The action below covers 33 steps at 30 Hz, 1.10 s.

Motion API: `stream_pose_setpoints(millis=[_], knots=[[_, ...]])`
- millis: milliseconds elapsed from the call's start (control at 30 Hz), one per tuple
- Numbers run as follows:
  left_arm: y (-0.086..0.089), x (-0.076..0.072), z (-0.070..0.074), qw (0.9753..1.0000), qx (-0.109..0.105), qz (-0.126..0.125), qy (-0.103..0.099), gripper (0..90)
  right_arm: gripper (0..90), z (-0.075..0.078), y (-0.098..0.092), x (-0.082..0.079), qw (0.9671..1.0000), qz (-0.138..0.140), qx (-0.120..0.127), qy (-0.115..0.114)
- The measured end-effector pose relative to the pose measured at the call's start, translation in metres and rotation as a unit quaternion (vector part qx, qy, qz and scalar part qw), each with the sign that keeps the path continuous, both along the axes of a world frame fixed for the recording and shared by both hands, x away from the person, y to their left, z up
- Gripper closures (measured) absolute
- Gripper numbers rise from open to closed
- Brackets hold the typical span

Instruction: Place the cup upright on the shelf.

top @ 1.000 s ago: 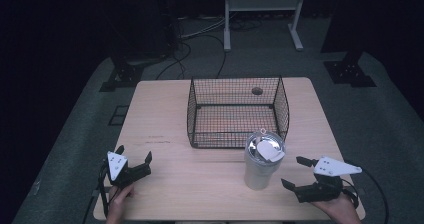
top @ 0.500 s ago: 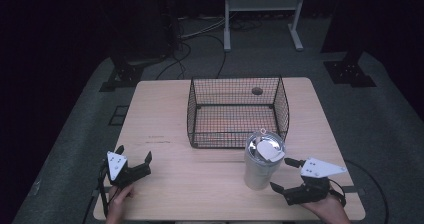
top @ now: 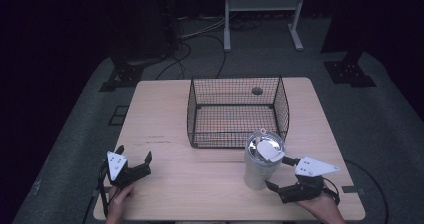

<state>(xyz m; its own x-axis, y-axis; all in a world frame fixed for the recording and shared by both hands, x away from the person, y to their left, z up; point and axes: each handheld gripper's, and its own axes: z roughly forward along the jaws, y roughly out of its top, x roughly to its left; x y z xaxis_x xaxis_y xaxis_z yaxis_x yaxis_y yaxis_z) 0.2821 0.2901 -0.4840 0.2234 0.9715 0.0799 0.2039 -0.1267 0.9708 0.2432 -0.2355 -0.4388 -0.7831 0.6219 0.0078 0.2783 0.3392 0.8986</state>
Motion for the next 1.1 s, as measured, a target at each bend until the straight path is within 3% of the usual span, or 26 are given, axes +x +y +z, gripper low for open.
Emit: stream_pose_setpoints(millis=[467,1100], knots=[[0.0,0.0,0.0,1.0,0.0,0.0,0.0,0.0,7.6,-0.005,0.01,0.007,1.0,0.005,0.005,0.003],[0.0,0.0,0.0,1.0,0.001,0.0,0.0,0.0,7.2,-0.013,0.023,0.014,0.9993,0.007,0.03,-0.02]])
